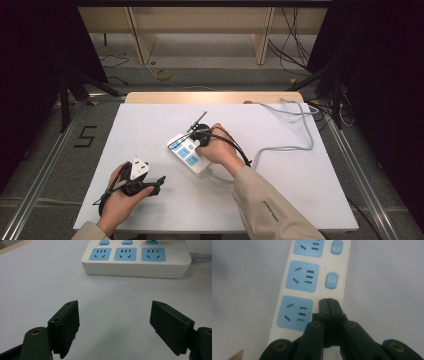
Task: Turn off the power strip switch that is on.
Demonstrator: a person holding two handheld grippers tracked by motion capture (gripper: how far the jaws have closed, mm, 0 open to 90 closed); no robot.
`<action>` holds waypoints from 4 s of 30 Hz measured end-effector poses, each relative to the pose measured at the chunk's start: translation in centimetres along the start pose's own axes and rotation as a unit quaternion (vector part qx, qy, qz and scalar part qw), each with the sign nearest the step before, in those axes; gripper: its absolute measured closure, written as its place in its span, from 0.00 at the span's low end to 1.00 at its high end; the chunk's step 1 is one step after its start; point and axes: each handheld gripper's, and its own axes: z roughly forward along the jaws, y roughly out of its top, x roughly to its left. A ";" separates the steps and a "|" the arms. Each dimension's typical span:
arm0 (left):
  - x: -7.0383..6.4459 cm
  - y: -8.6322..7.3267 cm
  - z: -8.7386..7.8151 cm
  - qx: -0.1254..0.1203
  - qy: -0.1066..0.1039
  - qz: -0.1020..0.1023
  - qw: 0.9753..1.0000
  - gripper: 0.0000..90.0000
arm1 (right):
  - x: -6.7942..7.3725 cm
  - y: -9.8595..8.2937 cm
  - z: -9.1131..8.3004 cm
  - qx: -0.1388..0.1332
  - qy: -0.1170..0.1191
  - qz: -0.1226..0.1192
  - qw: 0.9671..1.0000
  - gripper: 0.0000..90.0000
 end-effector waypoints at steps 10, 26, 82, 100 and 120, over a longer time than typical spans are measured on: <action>0.0 0.0 0.0 -0.004 0.001 -0.004 1.000 0.26 | 0.3 0.4 0.3 0.015 -0.006 -0.006 1.000 1.00; -0.1 0.0 0.0 -0.002 0.000 0.000 1.000 0.26 | 0.4 0.7 0.3 0.031 -0.010 -0.010 0.999 1.00; -0.1 0.0 0.1 -0.002 0.001 0.000 1.000 0.26 | 0.6 0.6 0.5 0.025 -0.020 -0.010 0.999 1.00; -0.1 -0.1 0.1 0.002 0.003 -0.001 1.000 0.26 | -1.3 -4.4 -3.6 -0.102 -0.012 0.024 0.994 0.90; -0.1 -0.3 0.2 0.004 0.006 -0.006 1.000 0.26 | -3.1 -15.5 -7.7 -0.190 -0.035 0.074 0.978 0.66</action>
